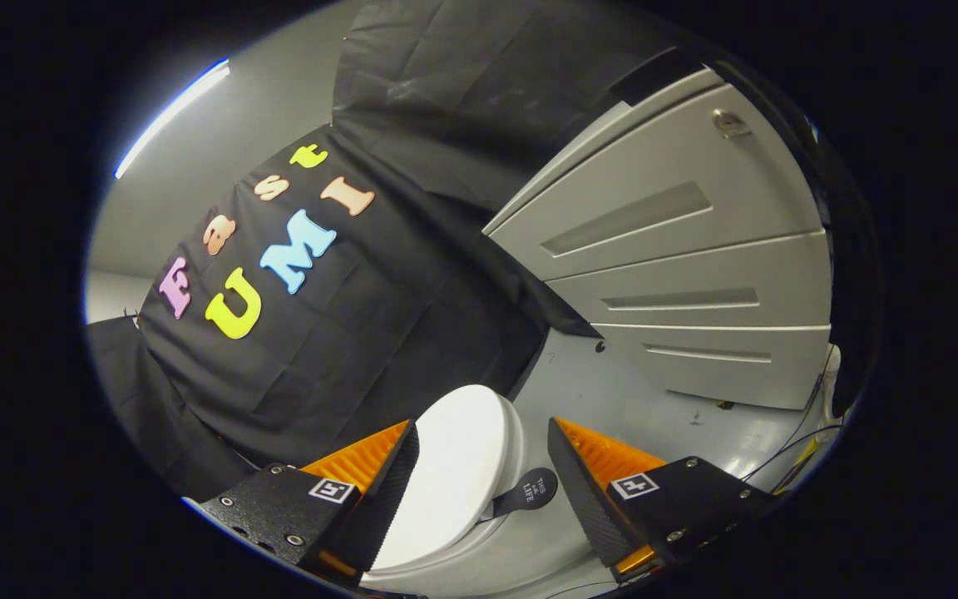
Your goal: Open the toilet lid.
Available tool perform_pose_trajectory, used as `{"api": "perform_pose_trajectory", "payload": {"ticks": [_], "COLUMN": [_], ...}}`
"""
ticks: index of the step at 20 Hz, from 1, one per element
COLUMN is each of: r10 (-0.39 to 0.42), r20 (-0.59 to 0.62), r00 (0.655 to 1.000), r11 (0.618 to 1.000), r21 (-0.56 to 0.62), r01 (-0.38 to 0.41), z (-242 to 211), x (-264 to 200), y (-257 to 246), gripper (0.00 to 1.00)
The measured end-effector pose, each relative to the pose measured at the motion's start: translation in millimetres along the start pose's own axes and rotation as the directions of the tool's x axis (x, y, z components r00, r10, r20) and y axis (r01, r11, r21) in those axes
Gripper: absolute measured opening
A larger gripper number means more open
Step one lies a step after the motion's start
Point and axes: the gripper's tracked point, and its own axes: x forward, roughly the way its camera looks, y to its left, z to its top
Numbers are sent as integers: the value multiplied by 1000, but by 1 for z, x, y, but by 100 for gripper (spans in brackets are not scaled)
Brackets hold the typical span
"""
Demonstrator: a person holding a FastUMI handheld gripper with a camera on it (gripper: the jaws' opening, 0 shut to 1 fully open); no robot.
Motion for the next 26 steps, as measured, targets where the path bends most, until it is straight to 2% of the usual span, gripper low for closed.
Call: {"api": "perform_pose_trajectory", "payload": {"ticks": [11,19,23,26], "r10": [-50,-87,-77,-72], "r20": [-152,-211,-228,-230], "r00": [987,974,971,971], "r11": [994,984,984,983], "r21": [90,133,141,146], "r01": [64,117,111,107], "z": [-51,-73,-76,-78], "x": [14,10,11,14], "y": [-26,-39,-37,-32], "gripper": [94,71,53,33]}}
